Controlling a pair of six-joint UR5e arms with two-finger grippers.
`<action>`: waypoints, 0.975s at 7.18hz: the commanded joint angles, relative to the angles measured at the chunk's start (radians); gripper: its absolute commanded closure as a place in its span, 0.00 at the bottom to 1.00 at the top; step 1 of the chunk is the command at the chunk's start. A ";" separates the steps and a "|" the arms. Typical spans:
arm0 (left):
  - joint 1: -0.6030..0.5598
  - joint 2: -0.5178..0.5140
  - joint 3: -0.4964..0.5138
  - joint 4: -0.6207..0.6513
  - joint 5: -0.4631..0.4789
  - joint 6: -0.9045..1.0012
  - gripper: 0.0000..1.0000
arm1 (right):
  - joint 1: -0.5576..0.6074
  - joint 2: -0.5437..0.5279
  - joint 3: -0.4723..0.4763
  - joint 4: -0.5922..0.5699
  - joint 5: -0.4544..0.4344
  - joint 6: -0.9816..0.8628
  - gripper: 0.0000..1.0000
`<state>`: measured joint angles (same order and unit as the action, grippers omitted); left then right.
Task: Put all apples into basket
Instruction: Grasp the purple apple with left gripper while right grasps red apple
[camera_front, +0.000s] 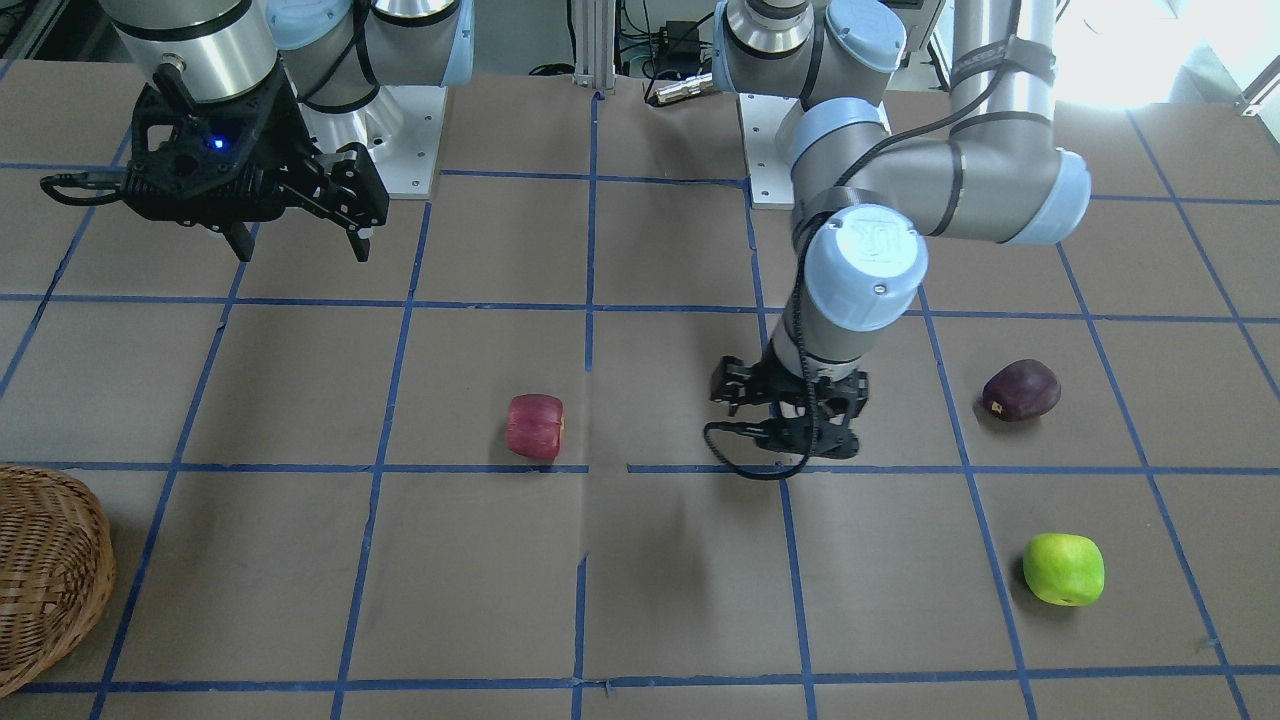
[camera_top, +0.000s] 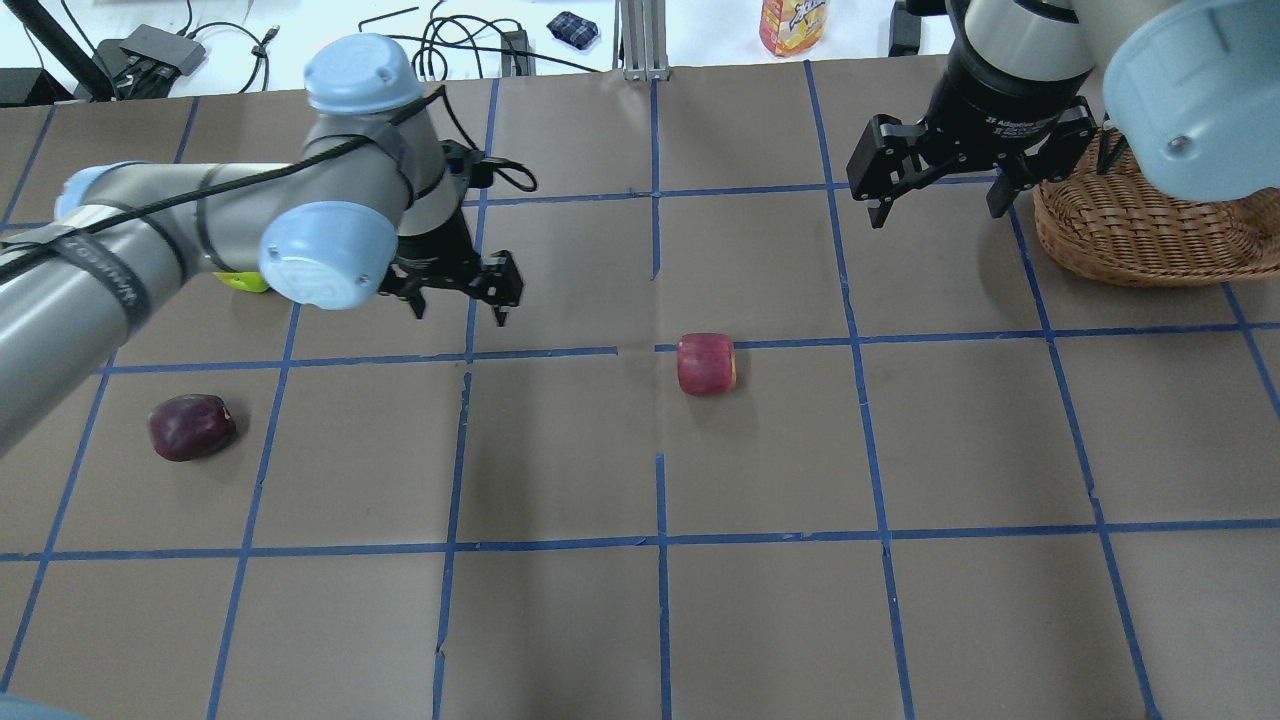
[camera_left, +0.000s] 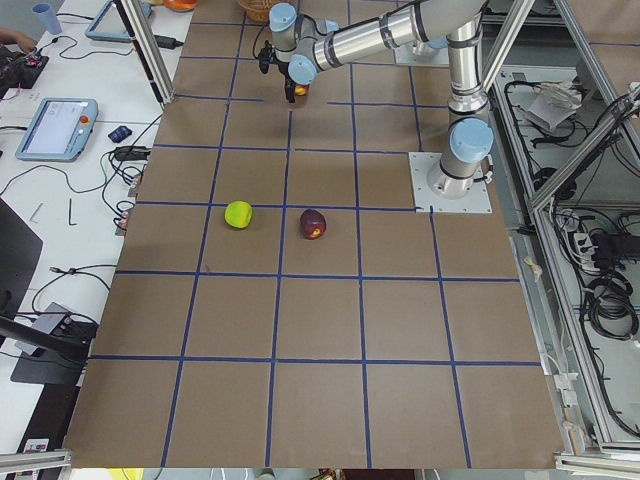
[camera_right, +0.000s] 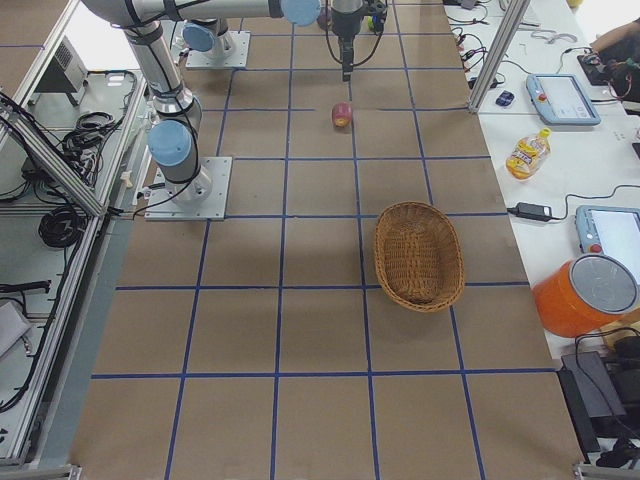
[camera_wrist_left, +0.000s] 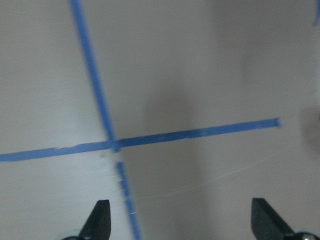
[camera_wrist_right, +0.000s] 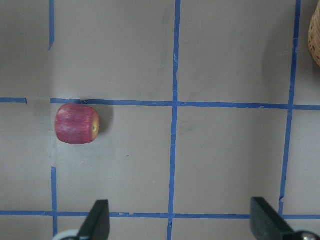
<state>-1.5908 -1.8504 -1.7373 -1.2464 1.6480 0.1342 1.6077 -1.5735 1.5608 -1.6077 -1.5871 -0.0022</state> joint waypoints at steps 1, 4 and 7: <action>0.272 0.052 -0.041 -0.042 0.122 0.340 0.00 | 0.001 0.012 0.010 -0.026 -0.001 -0.001 0.00; 0.484 0.040 -0.095 -0.022 0.124 0.668 0.00 | 0.069 0.053 0.100 -0.155 0.053 0.019 0.00; 0.630 0.021 -0.223 0.195 0.107 0.971 0.00 | 0.205 0.269 0.148 -0.439 0.032 0.060 0.00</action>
<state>-1.0170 -1.8153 -1.9148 -1.1446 1.7613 0.9796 1.7594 -1.4076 1.6978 -1.9253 -1.5474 0.0472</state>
